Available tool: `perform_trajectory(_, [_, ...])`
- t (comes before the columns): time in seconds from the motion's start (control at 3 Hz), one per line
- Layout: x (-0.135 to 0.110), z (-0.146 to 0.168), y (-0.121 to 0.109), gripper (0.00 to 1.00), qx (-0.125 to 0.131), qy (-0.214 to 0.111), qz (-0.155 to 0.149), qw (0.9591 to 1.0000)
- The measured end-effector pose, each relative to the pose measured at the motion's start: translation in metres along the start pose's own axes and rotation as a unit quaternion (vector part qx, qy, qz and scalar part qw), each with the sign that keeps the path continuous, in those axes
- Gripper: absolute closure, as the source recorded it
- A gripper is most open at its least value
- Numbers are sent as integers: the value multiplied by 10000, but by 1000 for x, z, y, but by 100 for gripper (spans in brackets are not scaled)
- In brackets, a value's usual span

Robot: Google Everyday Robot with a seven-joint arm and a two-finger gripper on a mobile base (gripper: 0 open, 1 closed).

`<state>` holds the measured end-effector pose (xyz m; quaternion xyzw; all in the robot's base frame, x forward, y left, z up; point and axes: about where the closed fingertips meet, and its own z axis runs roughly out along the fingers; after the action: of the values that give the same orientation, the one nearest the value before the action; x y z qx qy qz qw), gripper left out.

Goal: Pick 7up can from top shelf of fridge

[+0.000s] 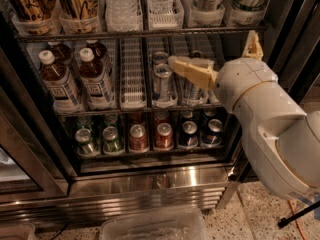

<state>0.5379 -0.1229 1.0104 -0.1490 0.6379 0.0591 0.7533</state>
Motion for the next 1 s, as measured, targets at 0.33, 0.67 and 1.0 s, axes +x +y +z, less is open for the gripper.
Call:
perform_trajectory(0.33, [-6,7,-9,0,153,-83,81,9998])
perform_trajectory(0.67, [-11,12,-19,0,230,-127,240,9994])
perform_trajectory(1.0, [-13,16,-25,0,222,-125,337,9991])
